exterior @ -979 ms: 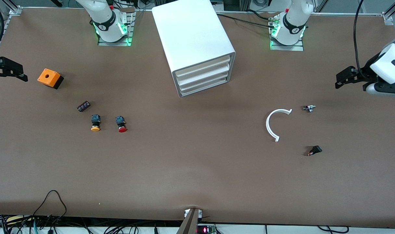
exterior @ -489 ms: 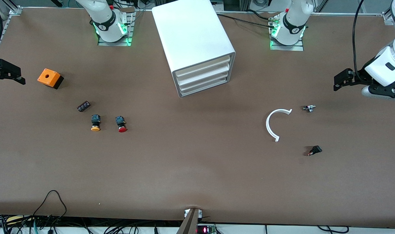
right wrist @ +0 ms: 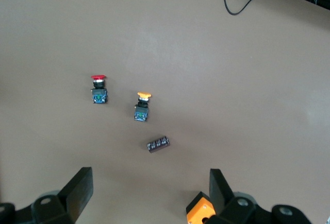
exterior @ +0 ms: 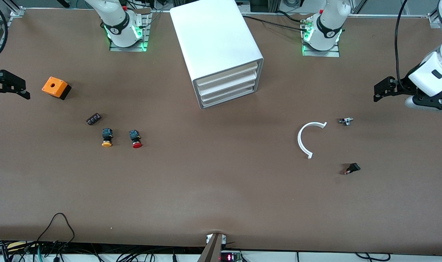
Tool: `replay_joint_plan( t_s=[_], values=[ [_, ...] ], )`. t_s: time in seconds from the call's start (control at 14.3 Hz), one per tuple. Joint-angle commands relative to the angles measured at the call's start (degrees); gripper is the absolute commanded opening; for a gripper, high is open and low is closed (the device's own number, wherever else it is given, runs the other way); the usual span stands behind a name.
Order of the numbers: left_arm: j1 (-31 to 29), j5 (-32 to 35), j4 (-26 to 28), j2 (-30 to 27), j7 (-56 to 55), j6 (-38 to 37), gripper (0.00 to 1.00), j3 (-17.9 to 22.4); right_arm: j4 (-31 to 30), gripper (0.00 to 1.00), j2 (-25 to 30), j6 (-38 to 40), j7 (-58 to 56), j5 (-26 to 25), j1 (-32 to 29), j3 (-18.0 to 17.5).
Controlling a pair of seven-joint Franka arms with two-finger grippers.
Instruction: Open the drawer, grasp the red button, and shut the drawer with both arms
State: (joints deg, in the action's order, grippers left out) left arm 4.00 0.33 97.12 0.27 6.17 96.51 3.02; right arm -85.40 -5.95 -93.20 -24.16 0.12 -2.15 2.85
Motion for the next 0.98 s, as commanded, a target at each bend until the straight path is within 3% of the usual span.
replay_joint_plan(
  t_s=[0.0,0.91],
  values=[
    [0.0,1.2,-1.4,0.5,1.4,-0.5,1.0,0.1,-4.4,1.0,3.3,-1.7,0.4,0.1,-0.4,-0.6],
    [-0.4,1.3,-3.5,0.9,1.3,-3.4,1.0,0.2,-3.6,1.0,3.0,0.8,-0.1,0.1,-0.2,-0.1]
  ],
)
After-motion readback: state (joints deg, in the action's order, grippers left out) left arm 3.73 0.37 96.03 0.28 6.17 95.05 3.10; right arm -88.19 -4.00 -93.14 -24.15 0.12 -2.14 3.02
